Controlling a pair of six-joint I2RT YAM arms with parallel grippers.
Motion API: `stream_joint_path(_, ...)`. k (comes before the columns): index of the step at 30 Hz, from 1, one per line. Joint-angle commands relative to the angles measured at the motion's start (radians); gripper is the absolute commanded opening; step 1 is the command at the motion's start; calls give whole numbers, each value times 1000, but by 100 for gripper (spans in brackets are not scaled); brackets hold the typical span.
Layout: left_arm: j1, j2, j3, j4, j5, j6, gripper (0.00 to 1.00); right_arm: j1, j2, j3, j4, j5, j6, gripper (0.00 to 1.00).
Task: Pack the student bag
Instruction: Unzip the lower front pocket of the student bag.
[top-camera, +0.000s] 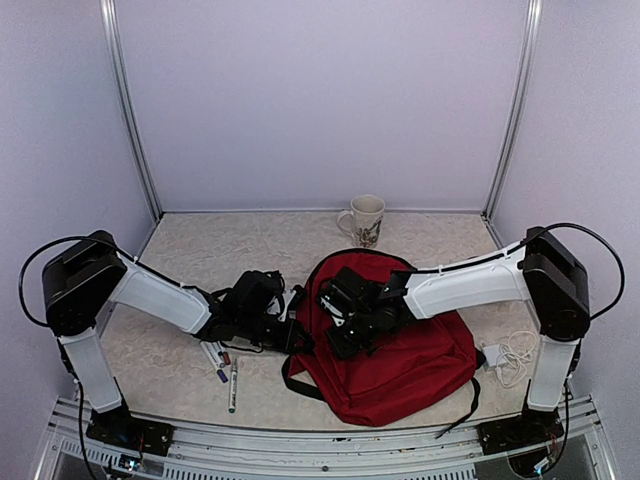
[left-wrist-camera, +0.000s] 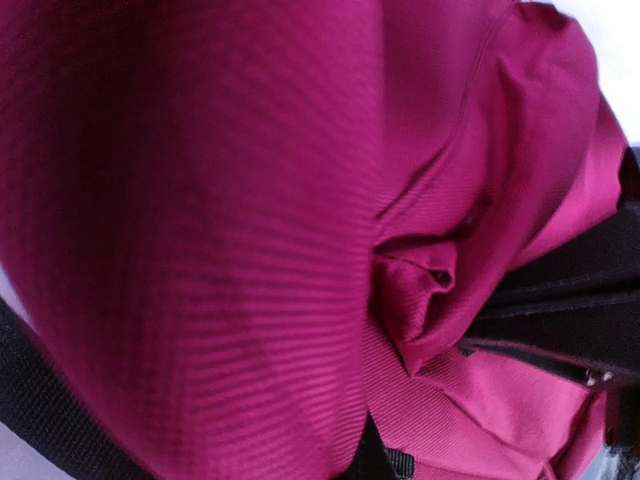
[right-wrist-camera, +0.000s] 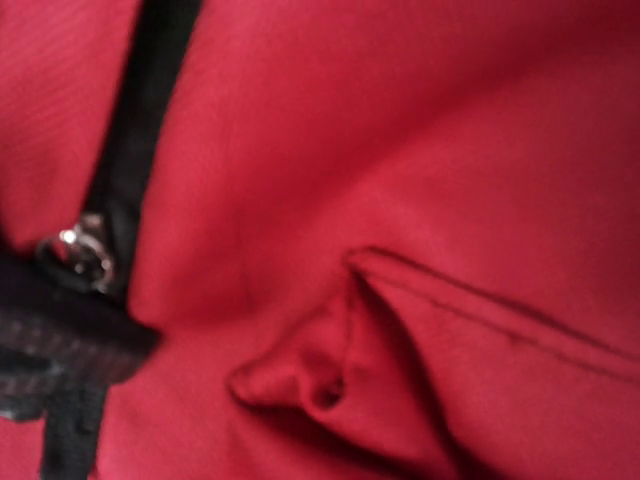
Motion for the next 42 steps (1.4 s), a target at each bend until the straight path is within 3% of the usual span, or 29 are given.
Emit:
stream_joint_path(1, 0, -1, 21, -5, -1, 28, 0, 4, -25, -9, -37, 74, 8, 0)
stream_joint_path(11, 1, -22, 42, -139, -118, 103, 0, -61, -169, -94, -168, 186, 17, 0)
stream_joint_path(25, 8, -93, 23, -224, -221, 158, 0, -442, -454, -312, -260, 224, -9, 0)
stream_joint_path(29, 9, -101, 16, -223, -221, 161, 0, -495, -511, -335, -235, 191, -24, 0)
stream_joint_path(37, 0, -110, 31, -227, -223, 163, 0, -496, -523, -302, -182, -16, -113, 1)
stream_joint_path(38, -4, -115, 36, -231, -226, 168, 6, -496, -523, -290, -190, -31, -116, 10)
stream_joint_path(39, -10, -120, 42, -238, -233, 173, 19, -496, -523, -276, -204, -38, -119, 17)
stream_joint_path(42, -40, -153, 67, -271, -306, 205, 56, -496, -536, -230, -239, -53, -127, 27)
